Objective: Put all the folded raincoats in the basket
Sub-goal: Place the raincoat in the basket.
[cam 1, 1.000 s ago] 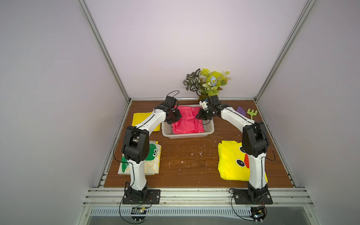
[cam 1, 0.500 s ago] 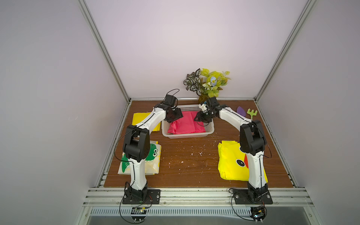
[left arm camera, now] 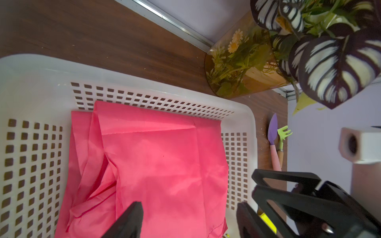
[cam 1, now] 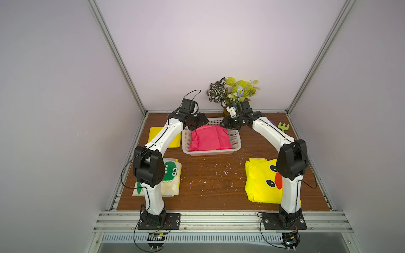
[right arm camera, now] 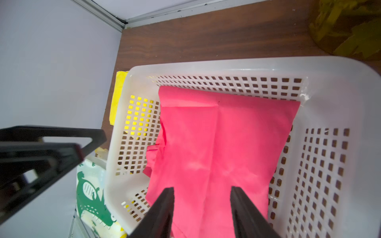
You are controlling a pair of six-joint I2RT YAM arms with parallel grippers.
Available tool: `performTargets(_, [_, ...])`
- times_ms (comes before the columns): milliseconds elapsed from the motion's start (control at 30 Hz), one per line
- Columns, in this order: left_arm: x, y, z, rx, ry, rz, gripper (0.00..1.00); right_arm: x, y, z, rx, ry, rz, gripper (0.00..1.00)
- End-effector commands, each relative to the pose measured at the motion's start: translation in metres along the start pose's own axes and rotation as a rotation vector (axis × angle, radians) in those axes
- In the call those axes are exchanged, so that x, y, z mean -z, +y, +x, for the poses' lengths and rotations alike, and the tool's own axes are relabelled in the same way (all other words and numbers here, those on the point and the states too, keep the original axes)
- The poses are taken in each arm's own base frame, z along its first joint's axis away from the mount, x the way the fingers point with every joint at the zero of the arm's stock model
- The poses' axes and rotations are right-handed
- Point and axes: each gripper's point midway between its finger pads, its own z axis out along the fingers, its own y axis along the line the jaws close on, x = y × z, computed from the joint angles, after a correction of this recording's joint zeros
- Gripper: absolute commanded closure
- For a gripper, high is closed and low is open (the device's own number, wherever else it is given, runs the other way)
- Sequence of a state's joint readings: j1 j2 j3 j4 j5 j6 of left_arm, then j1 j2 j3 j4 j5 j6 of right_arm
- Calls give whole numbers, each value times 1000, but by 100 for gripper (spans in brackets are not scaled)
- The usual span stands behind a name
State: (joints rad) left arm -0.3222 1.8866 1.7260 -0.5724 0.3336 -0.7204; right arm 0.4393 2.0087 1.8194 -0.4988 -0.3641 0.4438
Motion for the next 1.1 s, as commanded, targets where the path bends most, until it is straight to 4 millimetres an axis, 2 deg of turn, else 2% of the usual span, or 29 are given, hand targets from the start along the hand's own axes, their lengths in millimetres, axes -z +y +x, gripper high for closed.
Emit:
performTargets(0, [-4, -2, 16, -26, 43, 4, 29, 9, 17, 0, -7, -36, -36, 52])
performTargets(233, [-25, -19, 24, -16, 5, 135, 30, -15, 24, 37, -63, 6, -94, 60])
performTargets(300, [-31, -16, 27, 13, -14, 166, 30, -24, 22, 47, -76, 23, -97, 62])
performTargets(333, [-39, -6, 34, 32, -6, 157, 30, -28, 20, 52, -81, 31, -96, 62])
performTargets(500, [-63, 15, 45, 58, 15, 106, 30, -47, 3, 67, -95, 61, -62, 64])
performTargets(633, [-80, 27, 51, 54, 50, 64, 29, -62, -11, 79, -90, 96, -27, 65])
performTargets(733, [-85, 33, 55, 22, 62, 24, 28, -69, -18, 86, -82, 117, -16, 64])
performTargets(767, [-82, 27, 46, 2, 45, 21, 28, -70, -19, 87, -76, 121, -14, 64])
performTargets(833, [-81, 31, 45, -26, 53, -20, 27, -71, -21, 89, -62, 124, -7, 62])
performTargets(900, [-76, 23, 40, -74, 46, -11, 25, -69, -21, 87, -47, 123, -6, 60])
performTargets(967, [-63, 11, 28, -136, 10, -19, 23, -62, -12, 77, -19, 103, -29, 57])
performTargets(1067, [-30, -14, 5, -243, -81, -31, 19, -44, 8, 55, 35, 48, -65, 51])
